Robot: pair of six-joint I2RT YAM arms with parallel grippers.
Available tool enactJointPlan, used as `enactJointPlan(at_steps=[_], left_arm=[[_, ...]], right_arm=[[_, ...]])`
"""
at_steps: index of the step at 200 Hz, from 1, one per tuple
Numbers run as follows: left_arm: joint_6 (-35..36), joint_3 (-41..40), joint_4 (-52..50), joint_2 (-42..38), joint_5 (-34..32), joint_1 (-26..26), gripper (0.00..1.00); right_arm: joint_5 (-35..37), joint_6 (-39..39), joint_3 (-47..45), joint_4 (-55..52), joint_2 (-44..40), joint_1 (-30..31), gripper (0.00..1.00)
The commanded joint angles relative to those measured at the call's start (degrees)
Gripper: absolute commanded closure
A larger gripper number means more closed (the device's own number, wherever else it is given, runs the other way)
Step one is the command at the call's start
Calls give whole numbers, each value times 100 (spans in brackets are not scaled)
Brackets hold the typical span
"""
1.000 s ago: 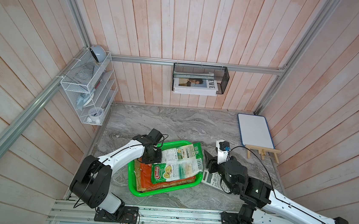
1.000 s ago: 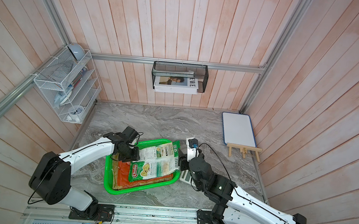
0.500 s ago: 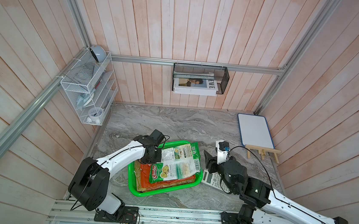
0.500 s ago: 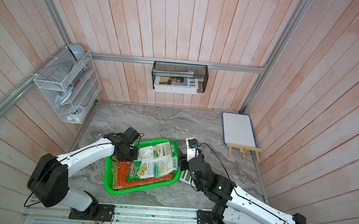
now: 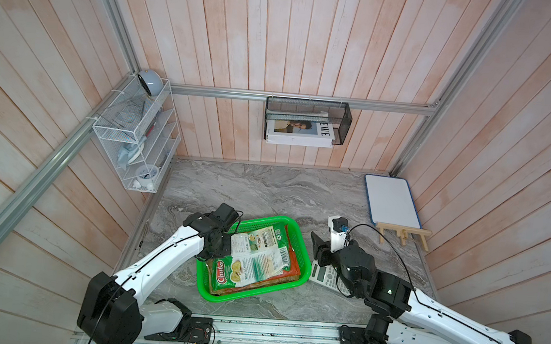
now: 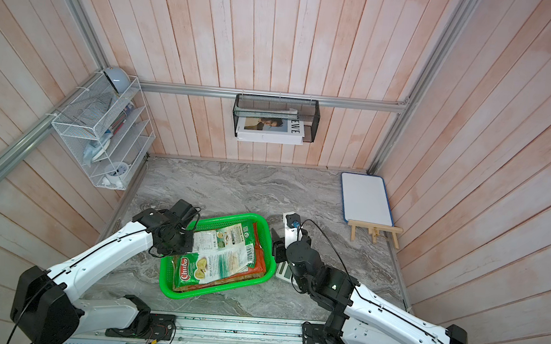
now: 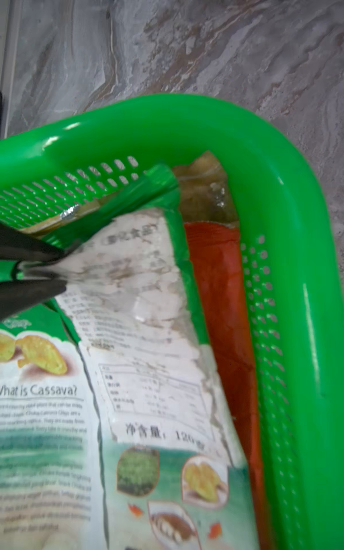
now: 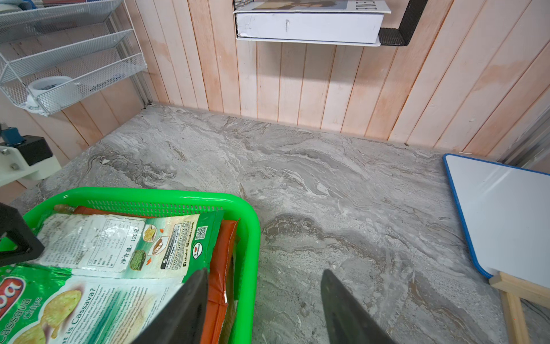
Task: Put the potato chips into the basket
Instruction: Adjust the potato chip in the basket.
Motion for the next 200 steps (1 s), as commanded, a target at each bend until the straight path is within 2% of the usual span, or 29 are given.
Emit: enactJointPlan(at_steps=[1,16,39,61,64,74,92,112,134,151,167,187,200], left_arm=[[1,138,78,18,8,19,53],[37,411,117,-21,-116,19,45],[93,830,191,-214,-577,99,45],[105,807,770,-641,-1305,399,44],[122,750,940,-713,-1421,450,44],[168,520,1530,-888,-1818,581,33],[395,-6,2837,-987,-2761,703,23],[765,-567,4324,-729,-3684,923,22],[1533,-1245,6240,-287,-4332,1128,22],[2092,-1571,7214,68,-4658,1275,22],[2341,-1783,7584,261,-4716,1448,22],[2728,-2245,8187,308,-4540,1688,22],[2733,-2685,8825,290,-4077,1951,22]], right_arm=[[-10,-74,41,100,61,16,35],[-18,-87,89,104,87,-8,34],[-77,183,175,-39,129,-228,33],[-636,682,130,-93,100,-1013,33],[-732,690,103,-67,102,-1149,33],[-937,696,35,31,108,-1609,33],[-1087,343,-91,349,265,-2457,30],[-1048,161,-186,723,596,-3514,27],[-1011,-42,-464,1376,1033,-4617,26],[-1046,-139,-698,1788,1390,-5372,25],[-1117,-161,-929,2208,1691,-5846,24],[-1201,-461,-1179,2840,2031,-6060,24],[-1255,-707,-1320,3279,2248,-6105,23]])
